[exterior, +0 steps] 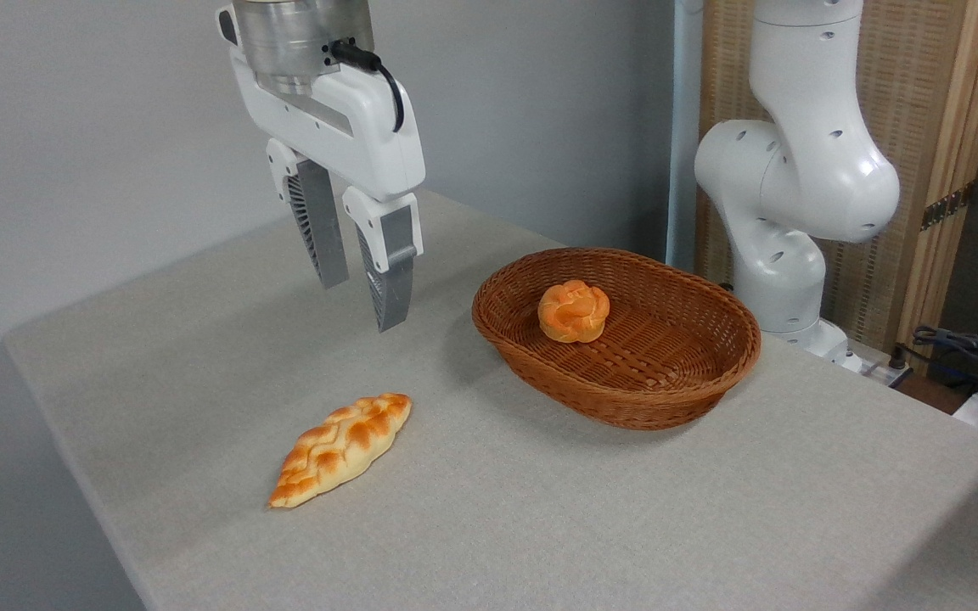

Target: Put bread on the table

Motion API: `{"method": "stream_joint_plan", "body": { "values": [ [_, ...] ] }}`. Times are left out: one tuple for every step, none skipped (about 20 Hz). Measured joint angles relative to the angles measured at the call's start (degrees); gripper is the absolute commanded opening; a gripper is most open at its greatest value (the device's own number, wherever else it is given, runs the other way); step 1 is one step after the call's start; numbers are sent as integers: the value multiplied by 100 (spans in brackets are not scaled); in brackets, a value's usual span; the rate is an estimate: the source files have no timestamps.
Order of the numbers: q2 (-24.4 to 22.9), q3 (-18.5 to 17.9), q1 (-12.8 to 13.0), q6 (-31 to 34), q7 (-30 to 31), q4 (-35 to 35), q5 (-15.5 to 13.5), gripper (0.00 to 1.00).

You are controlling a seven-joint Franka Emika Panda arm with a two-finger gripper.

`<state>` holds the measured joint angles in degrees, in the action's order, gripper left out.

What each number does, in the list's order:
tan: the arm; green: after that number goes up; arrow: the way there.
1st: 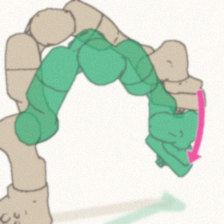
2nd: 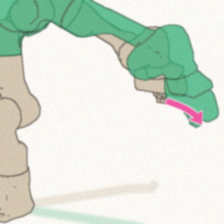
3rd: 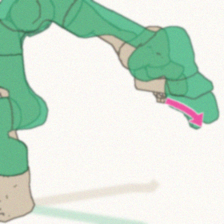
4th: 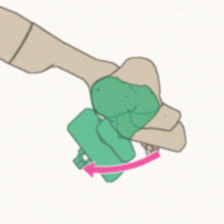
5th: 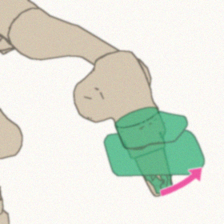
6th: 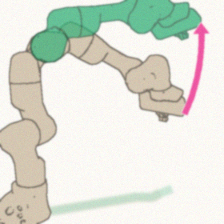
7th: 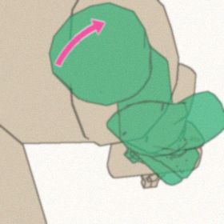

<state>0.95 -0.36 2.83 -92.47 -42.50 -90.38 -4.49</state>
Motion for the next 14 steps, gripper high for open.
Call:
{"method": "stream_joint_plan", "body": {
  "values": [
    [0, 4, 0, 1, 0, -19, 0, 100],
    [0, 10, 0, 2, 0, -35, 0, 100],
    [1, 16, 0, 2, 0, -46, 0, 100],
    [0, 22, 0, 2, 0, -51, 0, 100],
    [0, 26, 0, 2, 0, -52, 18, 100],
    [1, 30, 0, 2, 0, -52, 95, 100],
    [0, 37, 0, 2, 0, -52, 203, 100],
    [0, 52, 0, 2, 0, -52, 272, 100],
    [0, 72, 0, 2, 0, -52, 303, 100],
    [0, 89, 0, 2, 0, -52, 318, 100],
    [0, 99, 0, 2, 0, -52, 319, 100],
    [0, 101, 0, 2, 0, -52, 319, 100],
    [0, 101, 0, 2, 0, -52, 319, 100],
    [0, 101, 0, 2, 0, -52, 319, 100]
  ]
}}
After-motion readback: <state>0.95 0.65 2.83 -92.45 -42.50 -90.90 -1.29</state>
